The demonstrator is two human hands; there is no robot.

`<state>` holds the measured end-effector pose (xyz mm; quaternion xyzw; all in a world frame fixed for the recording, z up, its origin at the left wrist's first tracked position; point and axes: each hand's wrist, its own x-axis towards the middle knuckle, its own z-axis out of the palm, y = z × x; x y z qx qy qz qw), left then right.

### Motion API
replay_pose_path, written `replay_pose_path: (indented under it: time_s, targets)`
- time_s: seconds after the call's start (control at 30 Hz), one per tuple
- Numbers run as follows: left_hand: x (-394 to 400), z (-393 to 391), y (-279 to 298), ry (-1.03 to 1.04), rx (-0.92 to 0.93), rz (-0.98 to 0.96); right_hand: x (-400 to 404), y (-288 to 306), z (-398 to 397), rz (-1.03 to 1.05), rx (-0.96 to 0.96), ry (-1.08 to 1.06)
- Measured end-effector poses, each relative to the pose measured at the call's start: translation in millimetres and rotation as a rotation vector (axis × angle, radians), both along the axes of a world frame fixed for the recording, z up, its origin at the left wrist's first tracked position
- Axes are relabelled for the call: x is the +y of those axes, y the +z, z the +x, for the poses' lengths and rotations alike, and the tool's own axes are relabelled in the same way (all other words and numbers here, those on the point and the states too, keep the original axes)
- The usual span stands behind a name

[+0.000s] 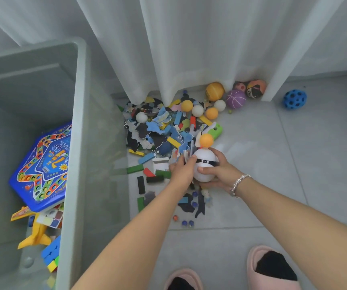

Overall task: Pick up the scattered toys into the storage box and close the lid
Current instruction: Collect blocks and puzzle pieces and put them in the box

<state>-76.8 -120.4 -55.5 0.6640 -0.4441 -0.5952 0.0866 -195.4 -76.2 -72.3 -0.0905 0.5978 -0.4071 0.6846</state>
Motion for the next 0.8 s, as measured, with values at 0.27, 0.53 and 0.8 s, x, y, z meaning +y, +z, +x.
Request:
replay_pose_path:
  time_s: [0.27, 0.53, 0.8]
  targets:
    - [-4, 2, 8, 0.146, 0.310, 0.136, -6, 16, -6, 0.003, -0.048, -0.048]
    - [-6, 8, 16, 0.071, 0.550, 0.218, -11, 30, -19, 0.012, 0.102, 0.060]
    - [-9, 15, 17, -0.010, 0.444, 0.222, -4, 31, -19, 0.054, 0.127, 0.213]
